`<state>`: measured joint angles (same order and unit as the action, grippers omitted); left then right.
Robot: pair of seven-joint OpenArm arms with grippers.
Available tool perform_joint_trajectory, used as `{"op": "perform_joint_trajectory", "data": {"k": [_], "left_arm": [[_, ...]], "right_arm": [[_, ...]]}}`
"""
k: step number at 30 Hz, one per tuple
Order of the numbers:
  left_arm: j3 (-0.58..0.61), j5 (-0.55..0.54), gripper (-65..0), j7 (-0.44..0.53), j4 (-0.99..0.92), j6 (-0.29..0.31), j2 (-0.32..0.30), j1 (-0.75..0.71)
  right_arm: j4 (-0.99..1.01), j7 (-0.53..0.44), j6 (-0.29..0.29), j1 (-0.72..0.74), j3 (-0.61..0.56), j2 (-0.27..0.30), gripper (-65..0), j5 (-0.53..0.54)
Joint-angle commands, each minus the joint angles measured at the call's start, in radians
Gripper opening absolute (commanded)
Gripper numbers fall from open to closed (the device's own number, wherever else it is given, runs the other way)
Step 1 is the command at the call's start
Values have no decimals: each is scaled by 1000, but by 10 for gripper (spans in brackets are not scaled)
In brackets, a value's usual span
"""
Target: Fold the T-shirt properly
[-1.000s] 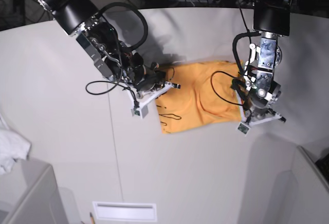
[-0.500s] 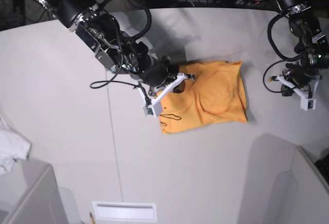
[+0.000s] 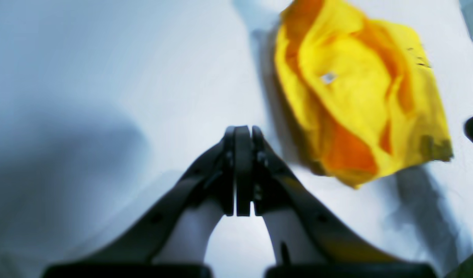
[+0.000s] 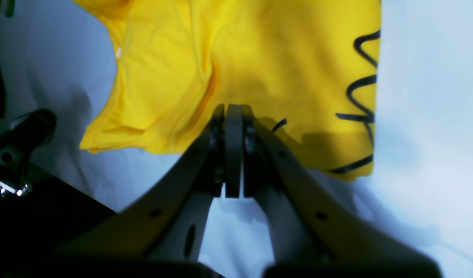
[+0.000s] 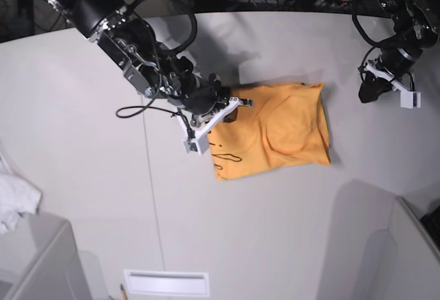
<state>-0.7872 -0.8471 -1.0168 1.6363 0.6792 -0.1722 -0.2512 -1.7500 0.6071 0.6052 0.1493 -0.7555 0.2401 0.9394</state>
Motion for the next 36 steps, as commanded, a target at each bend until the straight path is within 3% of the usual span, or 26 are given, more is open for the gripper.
{"op": "perform_joint_trajectory", "data": {"k": [1, 5, 8, 10, 14, 19, 22, 24, 26, 29, 32, 34, 36], "left_arm": [[-1, -28, -594, 17, 26, 18, -11, 6], [-5, -28, -211, 16, -6, 19, 20, 45], [5, -28, -41, 14, -41, 19, 33, 77], [32, -27, 0, 13, -69, 18, 46, 108], [99, -22, -2, 13, -156, 14, 47, 163], [199, -21, -3, 14, -281, -80, 44, 217], [260, -21, -3, 17, -341, -108, 44, 234], [298, -21, -7, 17, -388, -111, 41, 238], [323, -21, -54, 17, -434, -111, 33, 238], [369, -21, -252, 17, -492, -111, -8, 240], [417, -21, -515, 17, -528, -111, -54, 243], [449, -21, -650, 17, -531, -111, -77, 243], [492, -21, -650, 17, -534, -111, -106, 243]], "right_arm": [[-15, -13, -6, 17, 8, 3, -650, 2], [-15, -11, -6, 17, 1, 15, -650, 2], [-15, -11, -6, 16, 1, 18, -650, 2], [-15, -11, -6, 16, 1, 20, -650, 2], [-15, -11, -6, 16, 1, 20, -650, 2], [-15, -11, -6, 16, 3, 20, -650, 2], [-15, -11, -6, 16, 8, 20, -650, 2], [-15, -11, -6, 16, 8, 20, -650, 2], [-15, -11, -6, 16, 8, 20, -650, 2], [-15, -13, -6, 16, 9, 21, -650, 2], [-15, -14, -6, 16, 11, 32, -650, 2], [-15, -14, -6, 16, 34, 34, -650, 2], [-15, -14, -6, -1, 67, 35, -650, 2]]}}
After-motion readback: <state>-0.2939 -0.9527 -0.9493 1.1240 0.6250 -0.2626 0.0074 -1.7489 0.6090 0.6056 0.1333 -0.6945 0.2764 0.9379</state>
